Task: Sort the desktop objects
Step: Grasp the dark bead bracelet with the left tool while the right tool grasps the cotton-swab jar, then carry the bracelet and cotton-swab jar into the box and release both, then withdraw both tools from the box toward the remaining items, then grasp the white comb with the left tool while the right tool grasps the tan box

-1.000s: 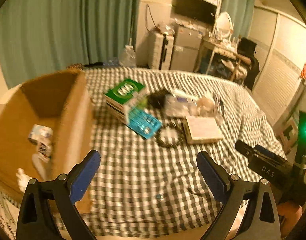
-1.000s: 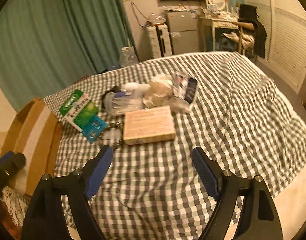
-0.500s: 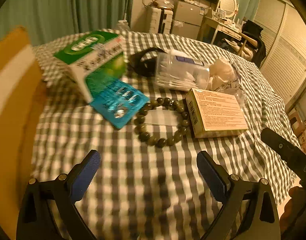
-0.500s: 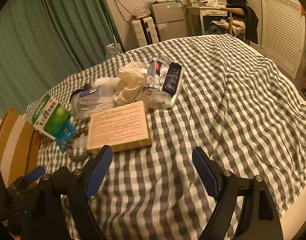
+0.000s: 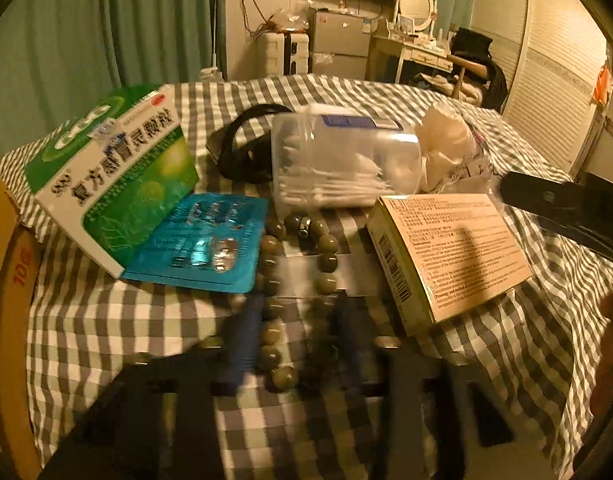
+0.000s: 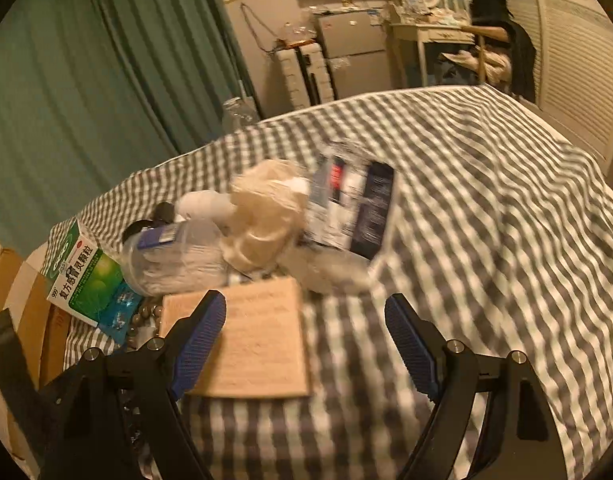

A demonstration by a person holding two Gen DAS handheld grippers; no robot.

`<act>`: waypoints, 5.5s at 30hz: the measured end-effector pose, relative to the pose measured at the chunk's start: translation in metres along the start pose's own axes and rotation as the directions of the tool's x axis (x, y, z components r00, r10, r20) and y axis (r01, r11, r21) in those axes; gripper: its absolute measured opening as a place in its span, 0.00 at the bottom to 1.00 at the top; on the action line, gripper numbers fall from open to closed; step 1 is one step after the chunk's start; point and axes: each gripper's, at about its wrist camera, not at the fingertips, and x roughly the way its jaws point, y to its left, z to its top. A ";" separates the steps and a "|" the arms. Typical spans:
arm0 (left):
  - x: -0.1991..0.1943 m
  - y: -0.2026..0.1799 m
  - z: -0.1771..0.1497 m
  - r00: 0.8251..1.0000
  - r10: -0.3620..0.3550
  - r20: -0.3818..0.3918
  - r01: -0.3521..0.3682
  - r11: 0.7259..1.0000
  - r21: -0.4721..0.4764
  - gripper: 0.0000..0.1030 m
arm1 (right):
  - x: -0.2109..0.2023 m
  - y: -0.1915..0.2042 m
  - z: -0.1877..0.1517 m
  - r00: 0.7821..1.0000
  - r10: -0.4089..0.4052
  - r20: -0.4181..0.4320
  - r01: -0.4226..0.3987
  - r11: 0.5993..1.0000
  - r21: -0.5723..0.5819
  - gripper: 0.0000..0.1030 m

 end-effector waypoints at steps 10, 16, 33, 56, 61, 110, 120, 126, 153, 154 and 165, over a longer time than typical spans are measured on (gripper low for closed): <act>-0.039 0.050 -0.004 0.995 -0.030 0.099 0.048 0.982 -0.185 0.11 | 0.024 0.083 0.004 0.994 0.102 -0.032 -0.106 0.980 -0.170 0.95; -0.036 0.061 -0.009 0.997 -0.021 0.074 0.036 0.978 -0.204 0.11 | 0.046 0.119 0.009 0.999 0.035 -0.004 -0.035 0.974 -0.225 0.99; -0.062 0.069 -0.027 0.997 -0.037 0.062 0.050 0.970 -0.236 0.11 | 0.016 0.090 -0.008 0.995 0.081 -0.052 -0.087 0.988 -0.125 0.87; -0.181 0.040 -0.023 0.991 -0.039 0.129 0.064 0.977 -0.202 0.11 | -0.119 0.075 -0.064 0.993 0.118 -0.026 -0.120 0.987 -0.104 0.87; -0.209 0.045 -0.018 0.987 -0.035 0.154 0.066 0.978 -0.198 0.11 | -0.145 0.087 -0.070 0.991 0.134 -0.003 -0.133 0.983 -0.123 0.87; -0.245 0.265 -0.018 0.976 0.216 0.035 -0.192 0.921 -0.339 0.72 | -0.077 0.323 0.003 0.956 0.285 -0.072 -0.293 0.915 -0.277 0.90; -0.272 0.195 -0.020 0.980 0.175 0.099 -0.125 0.915 -0.383 0.80 | -0.131 0.205 0.003 0.997 0.071 0.034 -0.060 0.966 -0.253 0.92; -0.278 0.132 -0.011 0.972 0.184 0.148 -0.110 0.907 -0.406 0.91 | -0.147 0.128 -0.005 0.999 -0.007 0.044 0.015 0.985 -0.172 0.93; -0.105 0.049 -0.021 0.975 0.220 -0.007 -0.213 0.937 -0.275 0.96 | -0.027 0.038 -0.059 0.986 -0.004 -0.165 0.026 0.991 0.133 0.98; -0.101 0.054 -0.021 0.975 0.224 -0.009 -0.217 0.935 -0.282 0.96 | -0.022 0.041 -0.056 0.987 -0.010 -0.163 0.035 0.988 0.151 1.00; -0.069 0.064 -0.022 0.980 0.199 -0.022 -0.198 0.948 -0.249 0.96 | 0.027 0.062 -0.042 0.953 -0.241 -0.182 0.275 0.942 0.191 1.00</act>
